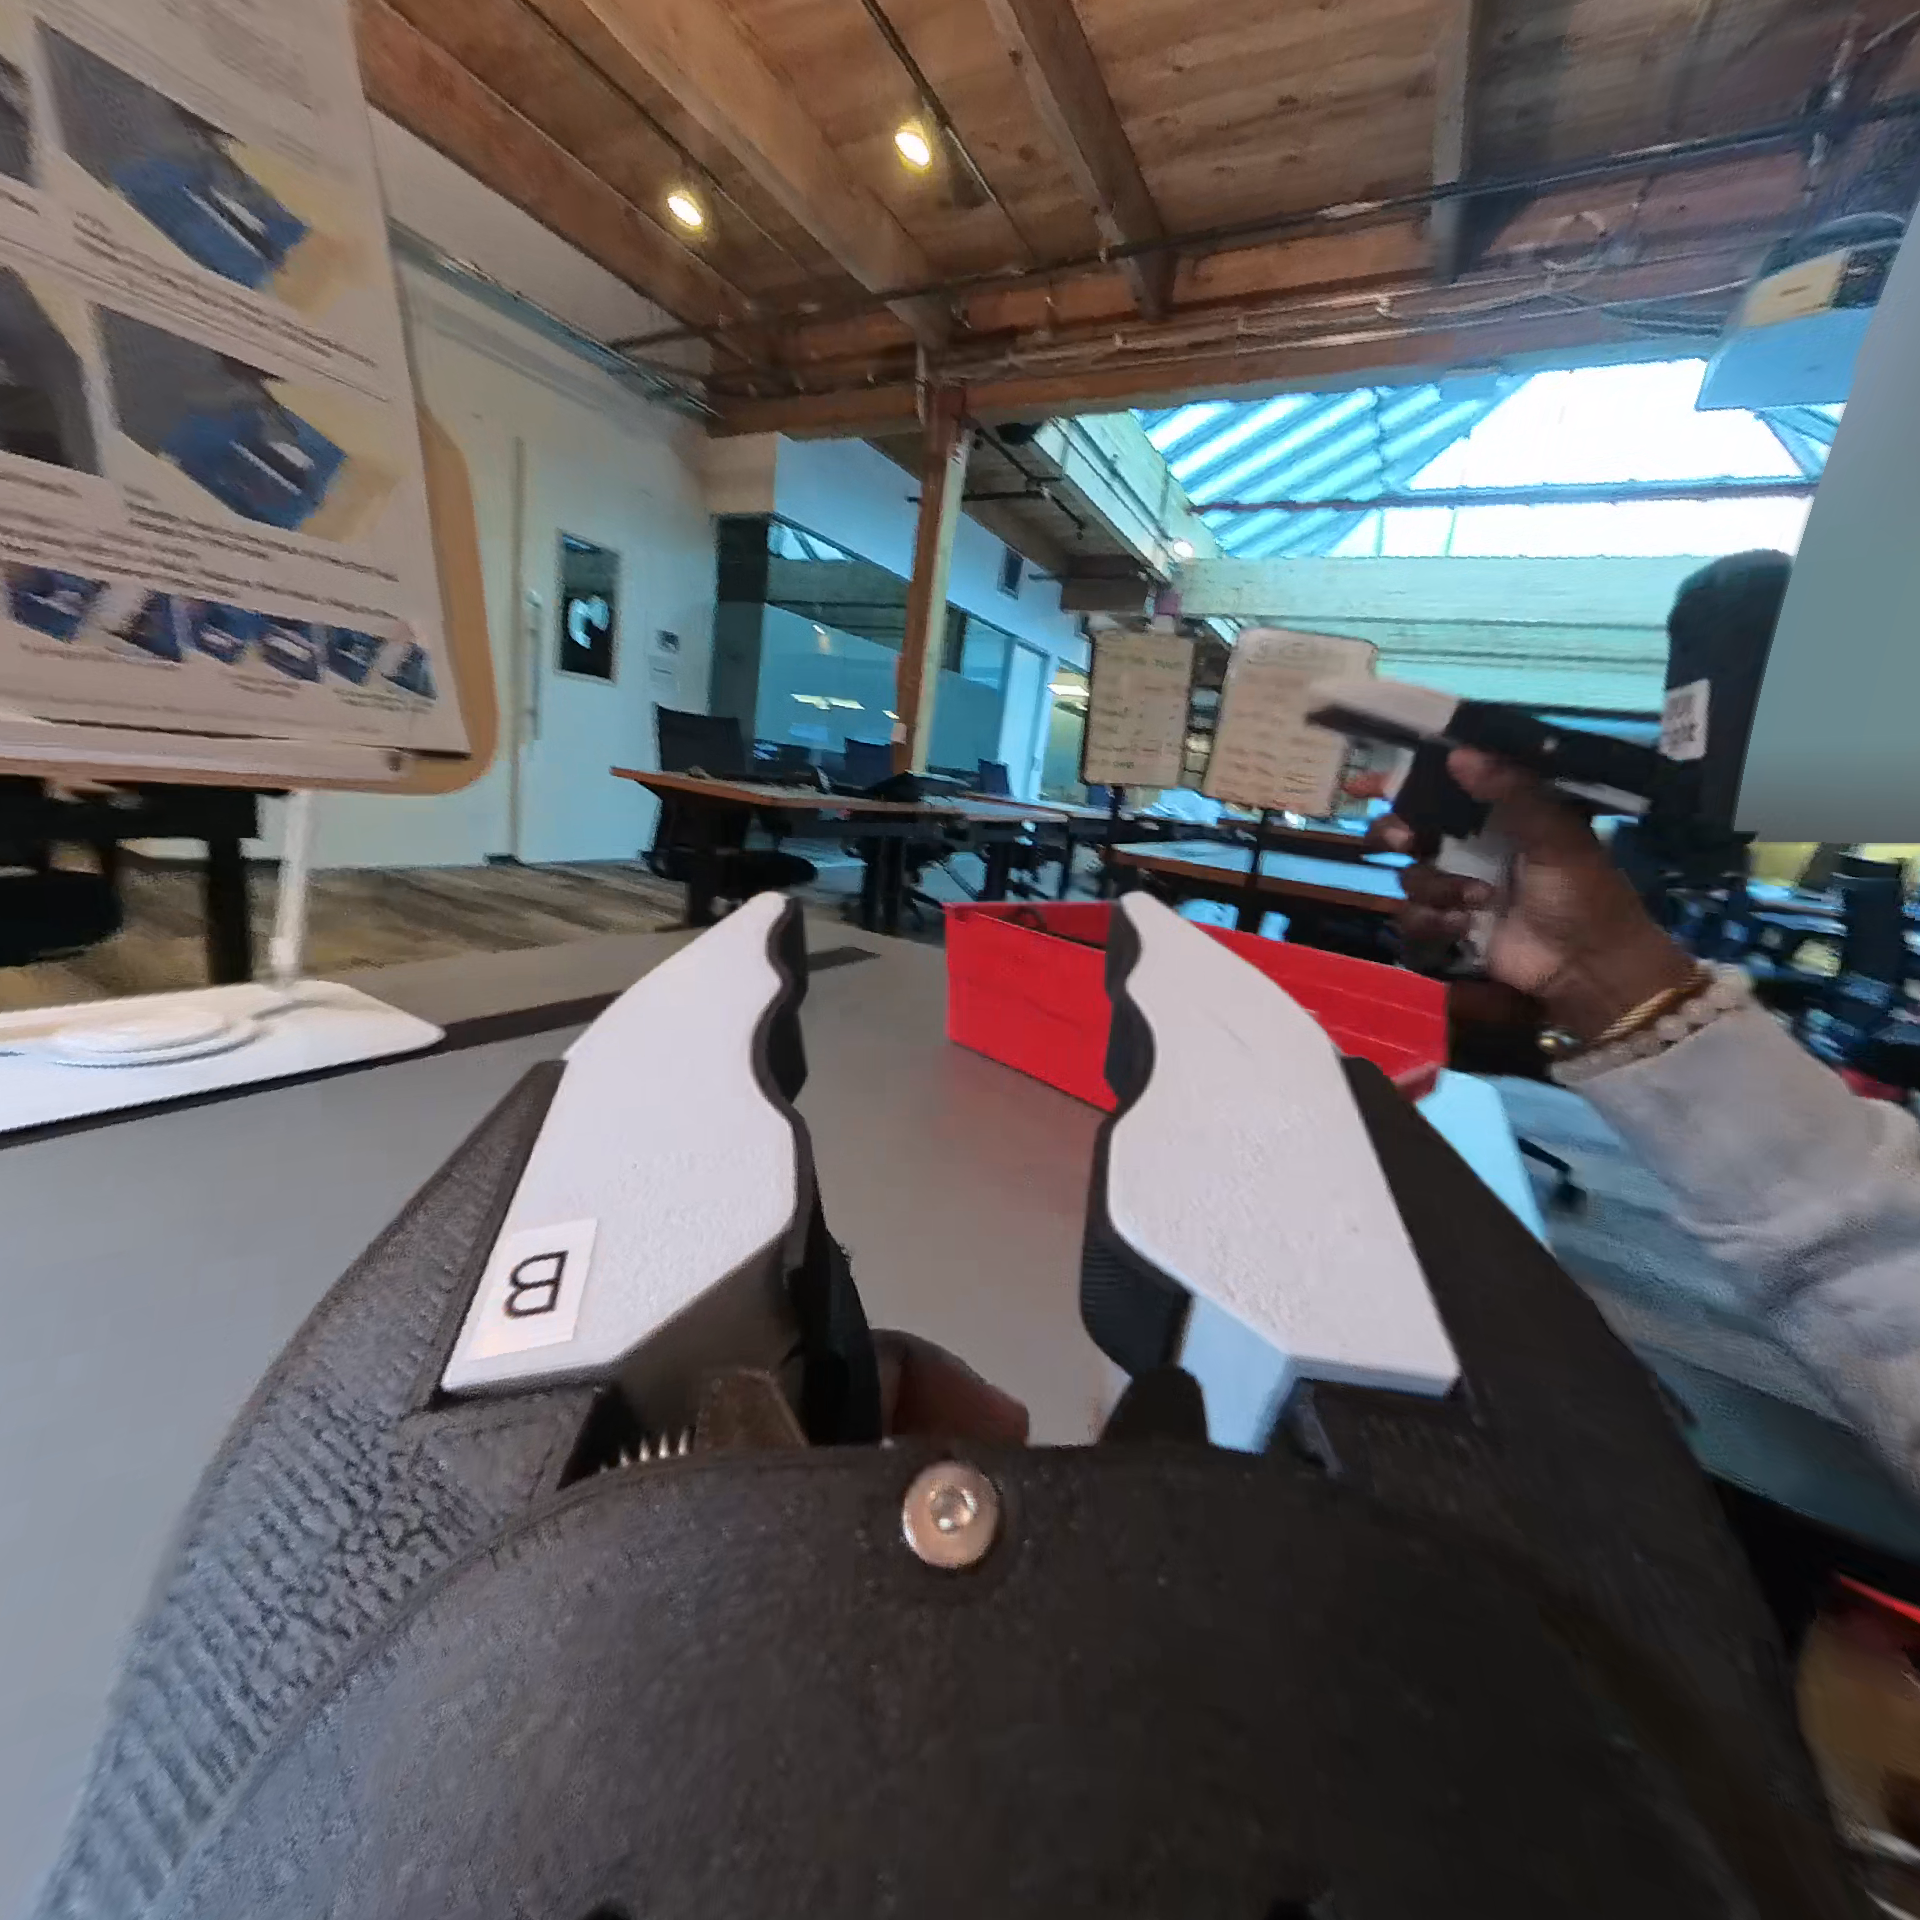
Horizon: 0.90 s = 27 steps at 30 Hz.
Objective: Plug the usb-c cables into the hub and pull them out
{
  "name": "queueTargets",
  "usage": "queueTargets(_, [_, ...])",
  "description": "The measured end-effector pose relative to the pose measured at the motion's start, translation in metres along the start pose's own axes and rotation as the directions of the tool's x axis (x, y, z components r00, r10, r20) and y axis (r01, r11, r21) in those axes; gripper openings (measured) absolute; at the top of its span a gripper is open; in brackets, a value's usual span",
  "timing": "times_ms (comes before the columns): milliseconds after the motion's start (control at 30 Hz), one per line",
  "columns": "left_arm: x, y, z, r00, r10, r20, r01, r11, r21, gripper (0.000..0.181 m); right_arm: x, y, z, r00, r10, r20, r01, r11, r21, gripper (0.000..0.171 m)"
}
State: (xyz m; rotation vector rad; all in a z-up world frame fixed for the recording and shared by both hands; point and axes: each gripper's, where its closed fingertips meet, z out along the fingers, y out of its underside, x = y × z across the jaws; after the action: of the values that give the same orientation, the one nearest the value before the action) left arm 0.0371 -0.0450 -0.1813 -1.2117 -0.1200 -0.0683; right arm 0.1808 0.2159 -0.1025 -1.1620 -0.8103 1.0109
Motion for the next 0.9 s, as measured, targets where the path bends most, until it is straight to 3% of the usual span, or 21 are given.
queueTargets(67, [0.013,-0.009,0.001,0.999,0.01,-0.053,-0.013,0.998,-0.063,0.067,-0.057,-0.014,-0.015,0.976,0.078,0.202,-0.104,0.987,0.124,0.089])
queueTargets(200, [0.009,-0.051,-0.014,0.998,0.061,0.031,-0.056,0.99,-0.133,0.067,-0.153,0.026,-0.033,0.861,0.104,0.497,-0.133,0.991,0.022,0.093])
queueTargets(300, [-0.006,-0.081,-0.05,0.985,0.116,0.131,-0.09,0.979,-0.185,0.065,-0.183,0.078,-0.033,0.824,0.047,0.565,0.003,0.996,-0.087,0.093])
queueTargets(433, [-0.068,-0.104,-0.117,0.901,0.184,0.392,-0.059,0.949,-0.309,0.058,-0.2,0.129,-0.035,0.787,0.152,0.598,-0.01,0.972,-0.234,0.086])
queueTargets(500, [-0.111,-0.101,-0.147,0.841,0.209,0.5,0.039,0.897,-0.44,0.057,-0.199,0.132,-0.033,0.789,0.176,0.588,-0.023,0.966,-0.258,0.082])
queueTargets(567, [-0.143,-0.092,-0.159,0.845,0.168,0.508,0.154,0.834,-0.531,0.057,-0.196,0.13,-0.031,0.788,0.208,0.579,-0.062,0.963,-0.261,0.078])
queueTargets(633, [-0.165,-0.084,-0.154,0.884,-0.001,0.468,0.282,0.799,-0.531,0.057,-0.19,0.129,-0.029,0.782,0.26,0.567,-0.118,0.954,-0.274,0.074])
queueTargets(700, [-0.193,-0.068,-0.157,0.84,-0.181,0.511,0.472,0.707,-0.526,0.057,-0.185,0.127,-0.028,0.773,0.305,0.557,-0.172,0.945,-0.279,0.069])
queueTargets(767, [-0.229,-0.046,-0.176,0.763,-0.19,0.617,0.583,0.613,-0.533,0.047,-0.181,0.125,-0.027,0.775,0.323,0.543,-0.2,0.941,-0.274,0.066])
queueTargets(900, [-0.267,-0.012,-0.193,0.692,-0.134,0.71,0.654,0.532,-0.537,0.049,-0.185,0.123,-0.03,0.804,0.245,0.542,-0.143,0.964,-0.224,0.061])
